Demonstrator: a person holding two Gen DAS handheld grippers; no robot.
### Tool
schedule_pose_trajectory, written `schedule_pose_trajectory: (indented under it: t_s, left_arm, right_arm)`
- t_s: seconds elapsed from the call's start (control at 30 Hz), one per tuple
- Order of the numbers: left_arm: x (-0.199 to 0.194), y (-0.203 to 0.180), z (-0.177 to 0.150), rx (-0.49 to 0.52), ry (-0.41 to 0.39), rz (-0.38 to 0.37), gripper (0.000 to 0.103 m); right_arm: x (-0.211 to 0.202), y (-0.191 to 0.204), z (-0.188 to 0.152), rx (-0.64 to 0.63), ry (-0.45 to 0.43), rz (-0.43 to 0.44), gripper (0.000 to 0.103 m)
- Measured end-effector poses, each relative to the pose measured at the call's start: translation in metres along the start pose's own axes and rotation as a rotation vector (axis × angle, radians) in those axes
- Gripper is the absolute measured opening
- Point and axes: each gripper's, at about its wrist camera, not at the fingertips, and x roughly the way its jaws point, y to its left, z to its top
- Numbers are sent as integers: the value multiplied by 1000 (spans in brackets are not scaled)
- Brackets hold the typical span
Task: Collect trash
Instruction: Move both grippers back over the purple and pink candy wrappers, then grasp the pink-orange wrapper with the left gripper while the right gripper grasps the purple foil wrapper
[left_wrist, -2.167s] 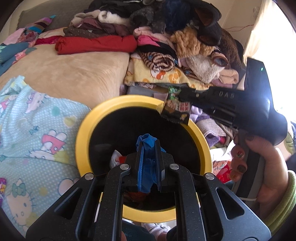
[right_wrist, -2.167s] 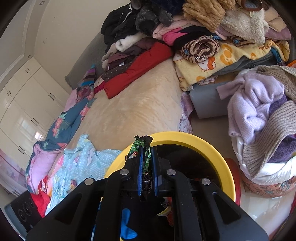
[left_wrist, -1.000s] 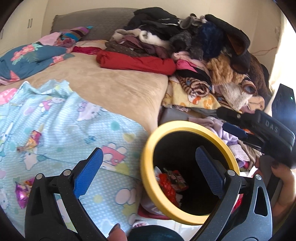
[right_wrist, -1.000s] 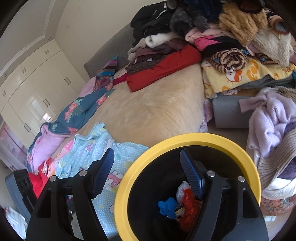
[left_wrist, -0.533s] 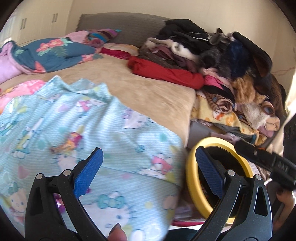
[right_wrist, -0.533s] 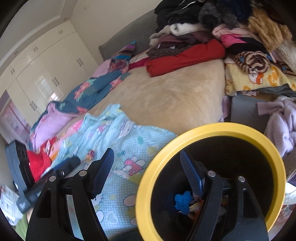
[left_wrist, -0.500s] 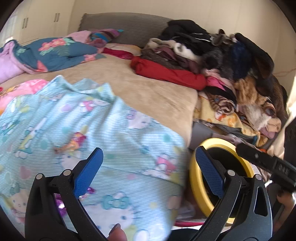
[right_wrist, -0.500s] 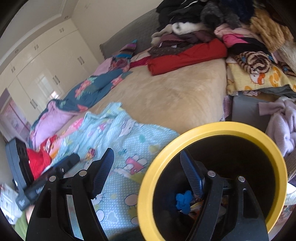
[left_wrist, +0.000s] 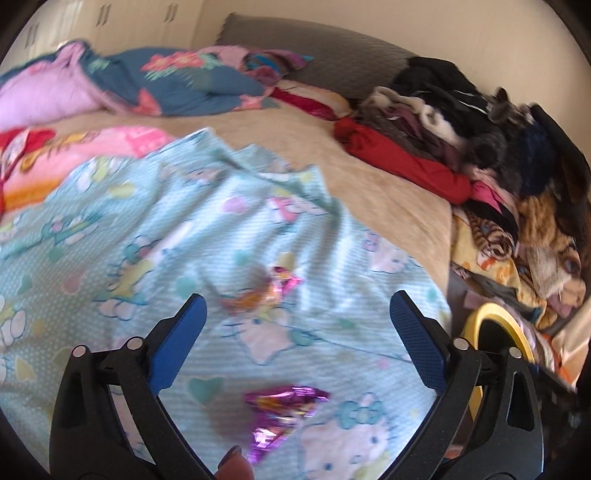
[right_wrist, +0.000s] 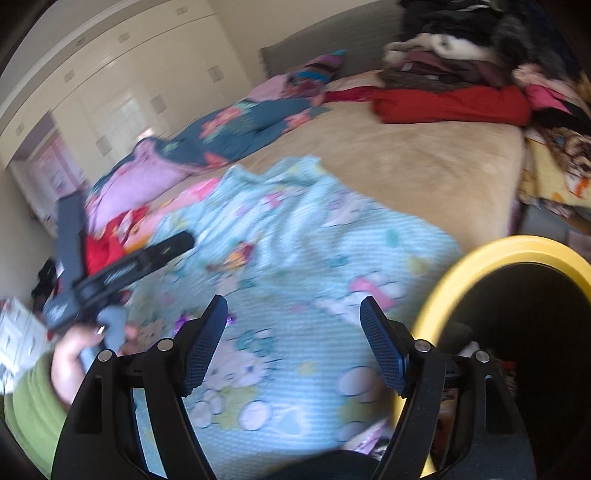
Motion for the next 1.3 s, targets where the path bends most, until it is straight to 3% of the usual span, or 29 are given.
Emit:
schedule_pose_trajectory:
  t_s: [0.33, 0.4, 0.5, 0.8, 0.93, 1.1, 1.3]
  left_arm:
    - [24, 51, 2, -106, 96, -29, 45]
    - [29, 58, 1, -115, 116, -46, 43]
    - [35, 64, 0, -118, 136, -57, 30]
    - [53, 76, 5, -131, 197, -99, 29]
    - [59, 80, 6, -135, 209, -107, 29]
    - [67, 79, 5, -140, 225, -118, 29]
    - [77, 70, 0, -156, 238, -147, 29]
  right_arm:
    - [46, 48, -9, -30, 91, 95, 73]
    - [55, 57, -10, -67, 108, 92, 73]
    - [68, 73, -13, -156, 131, 83, 73]
    - [105, 106, -21, -315, 171, 90, 61]
    - [120, 110, -21, -329, 184, 90, 53]
    - [131, 107, -23, -329, 212, 91, 34]
    - [121, 94, -23, -285, 210, 112, 24]
